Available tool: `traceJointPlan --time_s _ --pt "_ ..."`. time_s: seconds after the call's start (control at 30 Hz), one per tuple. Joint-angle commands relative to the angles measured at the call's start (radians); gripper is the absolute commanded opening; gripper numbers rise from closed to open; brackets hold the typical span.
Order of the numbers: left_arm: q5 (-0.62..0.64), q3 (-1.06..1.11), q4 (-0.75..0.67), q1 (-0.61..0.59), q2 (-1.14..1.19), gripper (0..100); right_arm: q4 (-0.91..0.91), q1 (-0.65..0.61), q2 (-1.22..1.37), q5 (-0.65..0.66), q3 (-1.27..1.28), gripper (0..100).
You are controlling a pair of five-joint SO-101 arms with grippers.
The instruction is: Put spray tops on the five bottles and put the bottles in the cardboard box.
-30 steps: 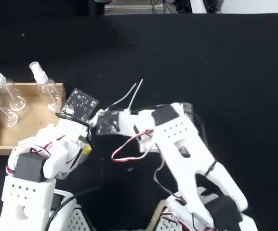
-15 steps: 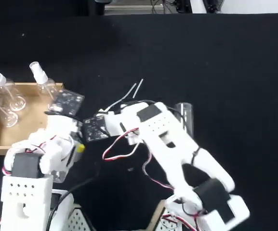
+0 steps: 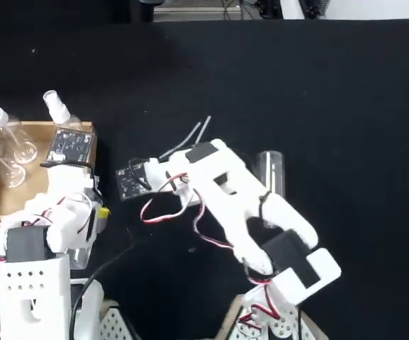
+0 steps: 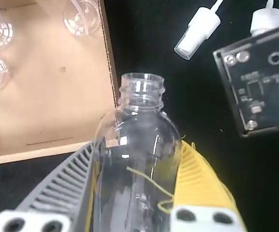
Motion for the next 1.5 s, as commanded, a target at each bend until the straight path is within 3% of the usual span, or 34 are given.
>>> traceJointPlan --time_s 0.0,0.23,0.37,0.63,0.83,0.9,1.17,1.37,1.47 --pt "0.008 -0.021 -0.002 -0.013 -0.012 3 0.018 -0.012 -0.004 0.012 -0.051 27.0" --pt "0.008 -0.021 0.0 -0.012 -0.012 3 0.029 -0.009 -0.002 0.054 -0.036 26.8" --pt "0.008 -0.021 0.0 -0.012 -0.012 3 0.029 -0.009 -0.002 0.173 0.018 26.8" --pt "0.008 -0.021 0.0 -0.012 -0.012 3 -0.021 -0.009 0.007 0.187 0.027 26.3" --pt "0.008 -0.021 0.002 -0.012 -0.012 3 -0.021 -0.009 0.062 0.175 0.012 3.7" --pt "0.006 -0.021 0.002 -0.012 -0.012 3 -0.021 -0.008 0.062 0.072 -0.016 1.4" --pt "0.006 -0.021 0.002 -0.012 -0.012 3 -0.021 0.008 -0.048 -0.64 -0.084 2.8" --pt "0.008 -0.022 -0.02 -0.004 -0.012 3 0.023 0.092 -0.269 -0.852 -0.196 2.8" --pt "0.011 -0.021 -0.095 0.074 -0.012 3 0.117 0.127 -0.397 -0.936 -0.282 2.8"
